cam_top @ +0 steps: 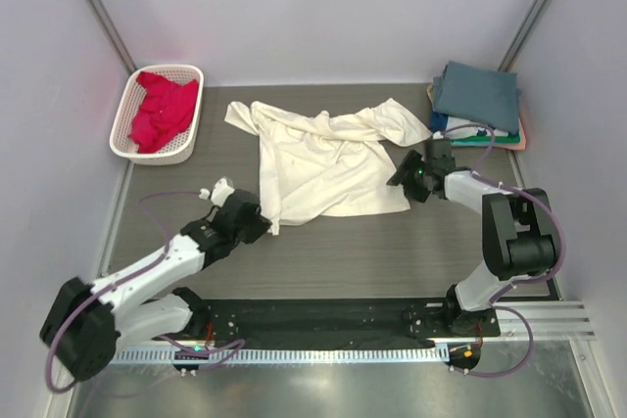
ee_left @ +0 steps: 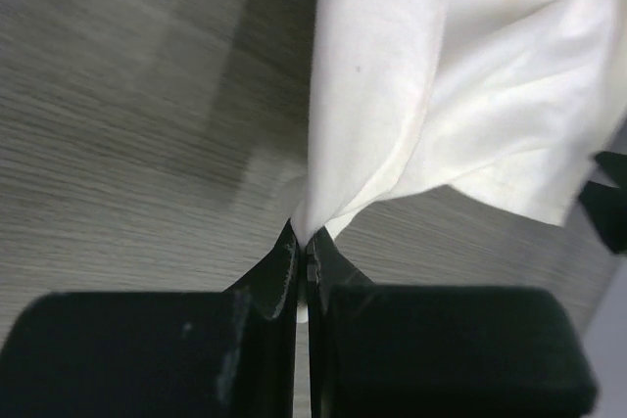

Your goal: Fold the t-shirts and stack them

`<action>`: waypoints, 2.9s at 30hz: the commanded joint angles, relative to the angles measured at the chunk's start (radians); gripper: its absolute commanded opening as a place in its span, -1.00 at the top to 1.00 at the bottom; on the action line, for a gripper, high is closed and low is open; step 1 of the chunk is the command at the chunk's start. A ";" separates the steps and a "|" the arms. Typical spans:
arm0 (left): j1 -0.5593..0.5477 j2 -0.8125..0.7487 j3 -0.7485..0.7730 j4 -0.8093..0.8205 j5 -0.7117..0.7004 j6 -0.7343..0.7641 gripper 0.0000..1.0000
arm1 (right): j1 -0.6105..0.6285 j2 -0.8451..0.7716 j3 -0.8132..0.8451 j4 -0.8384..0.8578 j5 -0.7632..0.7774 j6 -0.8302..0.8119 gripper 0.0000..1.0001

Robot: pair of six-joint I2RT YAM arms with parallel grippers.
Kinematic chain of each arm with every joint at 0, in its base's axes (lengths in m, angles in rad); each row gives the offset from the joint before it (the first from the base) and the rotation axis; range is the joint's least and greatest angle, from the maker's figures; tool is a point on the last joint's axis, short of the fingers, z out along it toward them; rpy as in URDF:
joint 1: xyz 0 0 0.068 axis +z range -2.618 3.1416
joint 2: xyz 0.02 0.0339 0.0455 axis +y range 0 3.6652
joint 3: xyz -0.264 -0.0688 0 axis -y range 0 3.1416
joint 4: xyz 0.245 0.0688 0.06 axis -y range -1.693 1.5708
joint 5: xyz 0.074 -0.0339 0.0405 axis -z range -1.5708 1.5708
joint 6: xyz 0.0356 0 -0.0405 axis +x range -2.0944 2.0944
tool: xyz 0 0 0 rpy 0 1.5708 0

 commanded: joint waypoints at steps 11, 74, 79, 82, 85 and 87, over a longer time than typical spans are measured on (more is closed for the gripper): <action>0.376 -0.345 0.260 -0.501 -0.109 0.410 0.99 | 0.472 -0.192 -0.143 0.006 -0.050 0.186 0.97; -0.479 -0.019 0.201 -0.565 -0.250 -0.023 0.99 | 0.282 -0.016 0.567 -0.513 -0.091 -0.313 0.98; -0.412 -0.300 0.196 -0.774 -0.281 -0.044 1.00 | -0.081 -0.073 0.474 -0.450 -0.225 -0.170 0.98; -0.406 -0.345 0.173 -0.738 -0.231 -0.005 0.72 | -0.175 -0.063 0.353 -0.379 -0.249 -0.145 0.39; -0.409 -0.213 0.167 -0.609 -0.108 0.060 0.07 | -0.175 -0.018 0.305 -0.372 -0.259 -0.149 -0.38; -0.444 -0.065 0.201 -0.532 -0.071 0.071 -0.10 | -0.173 -0.035 0.270 -0.361 -0.240 -0.155 -0.43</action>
